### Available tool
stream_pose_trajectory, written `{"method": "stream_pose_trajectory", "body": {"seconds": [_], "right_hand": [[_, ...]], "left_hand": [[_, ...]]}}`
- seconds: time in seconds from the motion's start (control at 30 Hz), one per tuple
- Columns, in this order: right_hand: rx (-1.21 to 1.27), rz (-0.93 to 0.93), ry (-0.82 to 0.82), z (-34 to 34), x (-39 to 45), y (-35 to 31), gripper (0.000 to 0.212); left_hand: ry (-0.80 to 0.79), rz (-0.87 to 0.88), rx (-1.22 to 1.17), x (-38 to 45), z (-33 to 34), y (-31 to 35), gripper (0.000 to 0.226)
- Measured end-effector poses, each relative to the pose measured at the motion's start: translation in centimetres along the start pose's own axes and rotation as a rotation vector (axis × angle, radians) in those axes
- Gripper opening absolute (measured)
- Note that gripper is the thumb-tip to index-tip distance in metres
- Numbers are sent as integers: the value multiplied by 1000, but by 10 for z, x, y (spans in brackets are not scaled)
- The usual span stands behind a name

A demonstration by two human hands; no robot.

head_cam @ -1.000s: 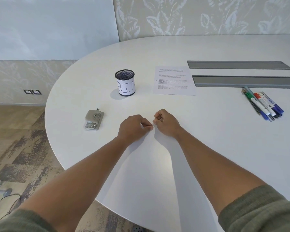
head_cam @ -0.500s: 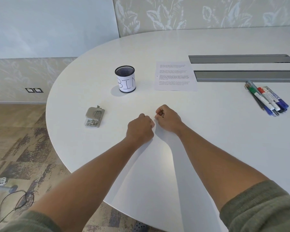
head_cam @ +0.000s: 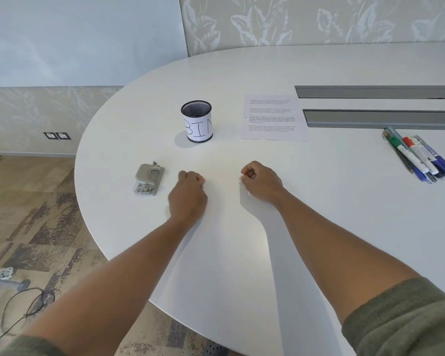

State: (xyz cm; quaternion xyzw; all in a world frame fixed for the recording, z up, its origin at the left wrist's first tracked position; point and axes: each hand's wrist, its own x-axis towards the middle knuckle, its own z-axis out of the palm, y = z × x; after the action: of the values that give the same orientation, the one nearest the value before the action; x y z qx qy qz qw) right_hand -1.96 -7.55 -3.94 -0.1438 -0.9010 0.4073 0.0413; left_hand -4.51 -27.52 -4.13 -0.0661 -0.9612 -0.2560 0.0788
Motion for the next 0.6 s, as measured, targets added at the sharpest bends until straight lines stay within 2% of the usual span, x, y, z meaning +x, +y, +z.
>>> {"method": "stream_pose_trajectory", "body": {"seconds": [0.17, 0.33, 0.6], "right_hand": [[-22, -6, -15, 5, 6, -8, 9], [-29, -14, -32, 10, 11, -14, 9], [-19, -13, -56, 10, 14, -16, 11]], "left_hand": [[79, -51, 12, 4, -17, -27, 18], [25, -136, 41, 6, -26, -37, 21], [7, -212, -37, 10, -26, -38, 20]]}}
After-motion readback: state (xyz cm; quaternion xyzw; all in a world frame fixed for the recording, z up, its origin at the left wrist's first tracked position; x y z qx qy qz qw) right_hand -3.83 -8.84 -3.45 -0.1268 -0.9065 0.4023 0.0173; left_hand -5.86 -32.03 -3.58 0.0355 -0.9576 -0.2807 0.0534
